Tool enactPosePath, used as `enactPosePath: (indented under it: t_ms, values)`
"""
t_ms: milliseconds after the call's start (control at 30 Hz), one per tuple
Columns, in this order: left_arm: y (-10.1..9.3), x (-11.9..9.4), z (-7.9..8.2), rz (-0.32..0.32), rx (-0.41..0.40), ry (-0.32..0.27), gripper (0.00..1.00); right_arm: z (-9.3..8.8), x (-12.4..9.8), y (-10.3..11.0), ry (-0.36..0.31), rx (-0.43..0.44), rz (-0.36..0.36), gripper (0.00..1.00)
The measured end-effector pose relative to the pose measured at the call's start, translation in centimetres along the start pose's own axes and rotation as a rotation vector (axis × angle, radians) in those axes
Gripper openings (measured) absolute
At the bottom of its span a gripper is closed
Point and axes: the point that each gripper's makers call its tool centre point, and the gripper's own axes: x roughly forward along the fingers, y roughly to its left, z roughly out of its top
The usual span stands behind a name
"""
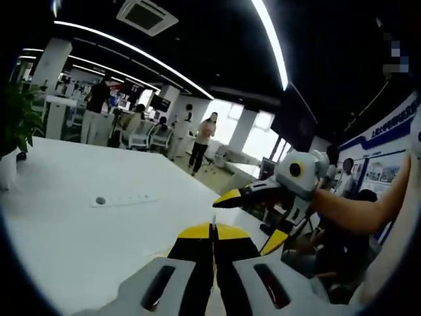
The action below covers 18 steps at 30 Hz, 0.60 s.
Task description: Compare the silicone blocks by pressing each to a similar depth, holding the contact briefly, and releasing to observe deformation and rebound differences across the visible hardness samples.
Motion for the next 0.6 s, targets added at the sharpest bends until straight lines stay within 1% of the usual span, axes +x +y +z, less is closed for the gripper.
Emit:
enactPosePath:
  t_ms: [167,300,600]
  values:
    - [-0.1,0.2,0.1,-0.009,0.004,0.003,0.00,0.5,0.9,0.3,0.018,-0.035,0.038,0.60]
    - [-0.2,0.3,0.1,-0.016,0.007,0.006,0.00,0.5,1.6,0.5,0.041,-0.062,0.067,0.60]
    - [-0.5,0.6,-0.2,-0.025,0.020,0.021,0.00,0.7,3.1,1.3,0.057,-0.085,0.115,0.60]
